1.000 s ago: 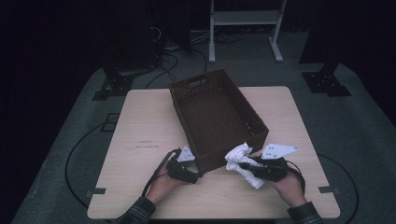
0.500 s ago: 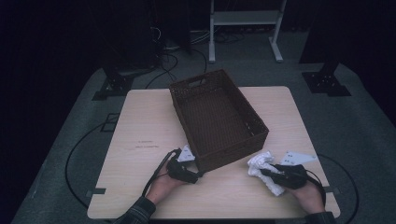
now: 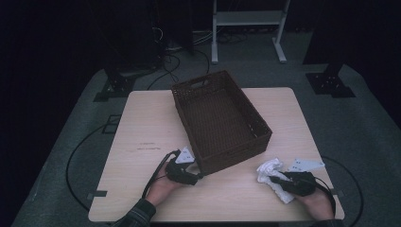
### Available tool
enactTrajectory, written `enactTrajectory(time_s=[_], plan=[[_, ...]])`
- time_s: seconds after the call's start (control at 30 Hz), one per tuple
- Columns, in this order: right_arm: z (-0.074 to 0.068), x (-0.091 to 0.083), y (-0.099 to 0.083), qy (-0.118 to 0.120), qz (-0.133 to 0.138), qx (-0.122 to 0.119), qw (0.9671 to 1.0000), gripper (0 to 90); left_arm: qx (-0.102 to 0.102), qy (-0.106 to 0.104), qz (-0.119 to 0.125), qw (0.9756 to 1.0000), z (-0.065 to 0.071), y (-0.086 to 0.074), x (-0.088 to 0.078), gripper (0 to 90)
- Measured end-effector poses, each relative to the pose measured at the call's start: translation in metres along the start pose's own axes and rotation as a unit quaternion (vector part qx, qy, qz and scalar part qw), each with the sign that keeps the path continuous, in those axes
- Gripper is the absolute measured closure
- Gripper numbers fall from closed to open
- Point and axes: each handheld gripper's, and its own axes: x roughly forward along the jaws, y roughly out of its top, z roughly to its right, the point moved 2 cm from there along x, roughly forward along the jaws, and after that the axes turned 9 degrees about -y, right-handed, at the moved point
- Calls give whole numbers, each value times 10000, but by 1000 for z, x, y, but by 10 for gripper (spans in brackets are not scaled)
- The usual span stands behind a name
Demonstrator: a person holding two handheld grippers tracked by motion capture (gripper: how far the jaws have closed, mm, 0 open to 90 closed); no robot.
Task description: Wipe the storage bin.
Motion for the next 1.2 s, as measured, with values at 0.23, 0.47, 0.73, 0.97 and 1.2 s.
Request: enactTrajectory(time_s=[0.23, 0.47, 0.73, 0.97, 1.2], plan=[[0, 2, -1, 30, -52, -9, 10000, 730, -114, -232, 532, 9983, 3, 5, -37, 599], [0, 5, -2, 57, -133, -31, 9999, 730, -112, -217, 854, 9960, 0, 18, -61, 874], [-1, 6, -2, 66, -172, -17, 9998, 730, 233, -423, 989, 9939, -3, 41, -75, 895], [0, 7, -2, 62, -181, -11, 9998, 730, 294, -596, 995, 9928, -3, 51, -63, 895], [0, 7, -2, 76, -186, -5, 9998, 731, 364, -759, 941, 9920, 1, 61, -49, 893]])
